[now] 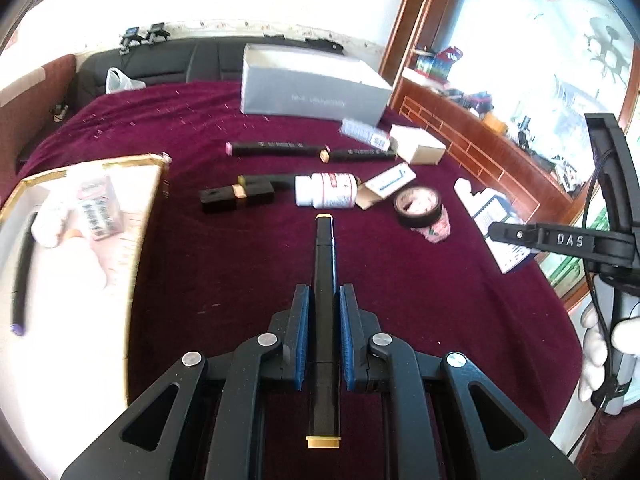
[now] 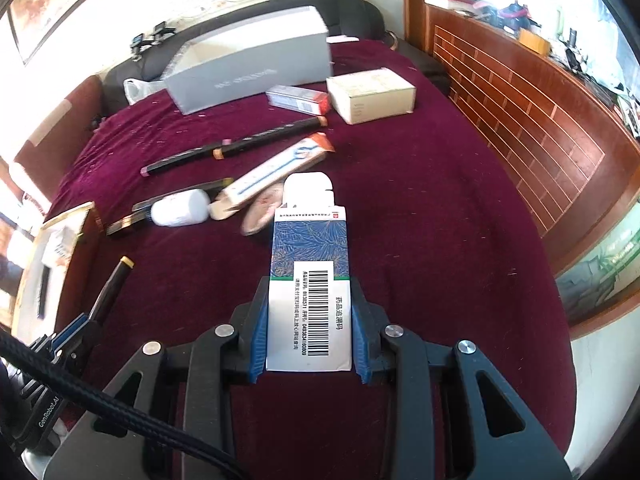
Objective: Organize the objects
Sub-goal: 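Carry the marker and the blue barcode box over the white tray with both tools, then open both tools to drop the marker and blue box into the tray, then move both tools back over the remaining items on the table, then grasp the black marker cap with the left tool while the right tool grasps the red-labelled white bottle, then carry the cap and the red-labelled bottle over the white tray with both tools, then open both tools to drop the cap and bottle into the tray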
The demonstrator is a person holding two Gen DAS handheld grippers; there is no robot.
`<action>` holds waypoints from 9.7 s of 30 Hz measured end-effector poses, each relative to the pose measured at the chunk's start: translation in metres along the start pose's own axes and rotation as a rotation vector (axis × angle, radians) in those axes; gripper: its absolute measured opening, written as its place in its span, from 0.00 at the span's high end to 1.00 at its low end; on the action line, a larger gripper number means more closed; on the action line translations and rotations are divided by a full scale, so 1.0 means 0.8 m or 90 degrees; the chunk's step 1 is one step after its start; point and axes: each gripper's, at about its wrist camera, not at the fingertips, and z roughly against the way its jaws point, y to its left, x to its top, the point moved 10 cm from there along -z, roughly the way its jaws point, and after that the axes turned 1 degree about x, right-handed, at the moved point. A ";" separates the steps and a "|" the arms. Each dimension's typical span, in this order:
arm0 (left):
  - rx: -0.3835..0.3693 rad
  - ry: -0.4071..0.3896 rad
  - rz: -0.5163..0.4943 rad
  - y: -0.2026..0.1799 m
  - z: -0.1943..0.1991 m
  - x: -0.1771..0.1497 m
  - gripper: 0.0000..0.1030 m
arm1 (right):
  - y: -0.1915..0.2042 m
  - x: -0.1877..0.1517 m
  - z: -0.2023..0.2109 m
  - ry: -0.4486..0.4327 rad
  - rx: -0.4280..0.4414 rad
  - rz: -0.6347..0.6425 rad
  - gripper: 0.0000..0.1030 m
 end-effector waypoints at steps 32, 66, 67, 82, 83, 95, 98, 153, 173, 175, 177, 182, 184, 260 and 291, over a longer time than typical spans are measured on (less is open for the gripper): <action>0.232 -0.035 0.122 0.315 0.097 -0.016 0.89 | 0.419 -0.063 -0.051 0.099 0.204 0.243 0.69; 0.234 0.068 0.165 0.371 0.066 -0.038 0.86 | 0.475 -0.087 -0.133 0.170 0.188 0.260 0.68; 0.235 0.068 0.165 0.372 0.066 -0.038 0.86 | 0.475 -0.087 -0.133 0.170 0.186 0.262 0.68; 0.238 0.064 0.151 0.362 0.068 -0.034 0.60 | 0.476 -0.083 -0.122 0.152 0.193 0.265 0.61; 0.238 0.065 0.151 0.362 0.068 -0.033 0.58 | 0.476 -0.081 -0.117 0.143 0.193 0.268 0.60; 0.245 0.042 0.134 0.332 0.088 -0.020 0.47 | 0.457 -0.064 -0.072 0.084 0.219 0.256 0.52; 0.244 0.029 0.126 0.318 0.098 -0.012 0.42 | 0.440 -0.058 -0.063 0.073 0.225 0.242 0.52; 0.025 0.223 -0.094 0.015 -0.156 0.035 0.41 | 0.024 0.019 -0.090 -0.042 0.287 -0.191 0.39; 0.033 0.149 -0.169 -0.040 -0.117 0.014 0.87 | 0.037 0.014 -0.099 -0.039 0.257 -0.145 0.31; 0.015 0.138 -0.151 -0.041 -0.098 0.016 0.87 | 0.039 0.014 -0.099 -0.042 0.255 -0.140 0.31; -0.001 0.124 -0.127 -0.039 -0.079 0.017 0.86 | 0.039 0.013 -0.099 -0.046 0.250 -0.137 0.30; -0.040 0.095 -0.070 -0.032 -0.033 0.014 0.86 | 0.038 0.013 -0.098 -0.043 0.250 -0.141 0.31; -0.043 0.087 -0.064 -0.029 -0.020 0.011 0.86 | 0.036 0.014 -0.096 -0.040 0.233 -0.145 0.31; 0.163 0.101 0.159 0.387 -0.017 0.058 0.86 | 0.437 -0.062 -0.108 0.151 0.233 0.201 0.67; 0.093 -0.021 0.309 0.388 0.023 0.054 0.47 | 0.426 -0.074 -0.094 0.113 0.192 0.239 0.67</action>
